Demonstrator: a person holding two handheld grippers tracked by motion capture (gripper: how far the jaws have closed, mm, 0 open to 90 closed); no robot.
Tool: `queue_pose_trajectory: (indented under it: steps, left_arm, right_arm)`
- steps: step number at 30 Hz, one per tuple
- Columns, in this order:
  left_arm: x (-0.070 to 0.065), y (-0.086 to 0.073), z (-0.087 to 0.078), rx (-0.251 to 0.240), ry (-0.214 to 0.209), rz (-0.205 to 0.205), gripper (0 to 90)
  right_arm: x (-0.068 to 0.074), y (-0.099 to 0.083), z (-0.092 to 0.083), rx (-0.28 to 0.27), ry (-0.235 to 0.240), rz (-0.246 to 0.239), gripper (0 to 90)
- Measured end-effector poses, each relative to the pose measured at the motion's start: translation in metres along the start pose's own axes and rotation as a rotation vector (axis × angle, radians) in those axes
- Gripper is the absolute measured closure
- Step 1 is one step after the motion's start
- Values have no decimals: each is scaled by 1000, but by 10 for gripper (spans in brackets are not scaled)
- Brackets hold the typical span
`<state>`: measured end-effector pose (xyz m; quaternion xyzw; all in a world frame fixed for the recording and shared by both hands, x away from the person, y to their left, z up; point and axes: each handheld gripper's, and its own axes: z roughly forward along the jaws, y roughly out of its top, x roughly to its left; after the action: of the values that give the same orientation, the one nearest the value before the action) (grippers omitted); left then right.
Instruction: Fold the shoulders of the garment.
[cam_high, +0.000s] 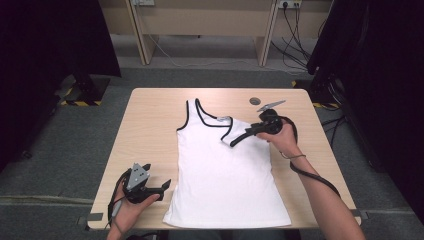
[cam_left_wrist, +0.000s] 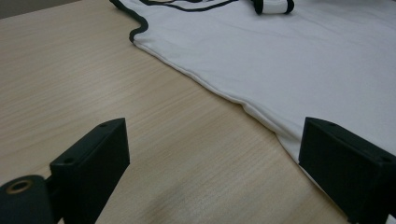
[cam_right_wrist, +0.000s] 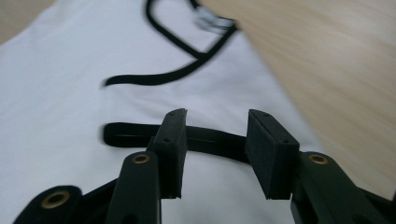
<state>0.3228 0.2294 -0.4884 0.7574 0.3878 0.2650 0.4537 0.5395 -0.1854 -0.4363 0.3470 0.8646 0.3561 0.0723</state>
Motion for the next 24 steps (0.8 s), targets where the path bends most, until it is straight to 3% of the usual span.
queue_pose_trajectory:
  steps: [2,4,12,14,16,19,21,24]
  left_arm:
    - [0,0,0,-1,0,0,82]
    - [0,0,0,-3,-2,-1,82]
    - [0,0,0,-1,-3,0,82]
    - [0,0,0,0,-2,4,82]
    - [0,0,0,-1,-1,3,81]
    - [0,0,0,-1,-2,0,81]
    - [0,0,0,-1,-3,0,81]
    - [0,0,0,-4,-3,0,81]
  right_arm:
    - [15,2,8,28,38,-64,522]
    - [27,3,18,72,45,-123,494]
    - [44,1,31,100,19,-221,495]
    - [47,1,34,98,18,-229,513]
    - [47,0,37,102,-5,-232,607]
    - [45,0,38,103,2,-212,706]
    - [42,1,34,108,39,-172,793]
    - [38,1,28,121,59,-144,832]
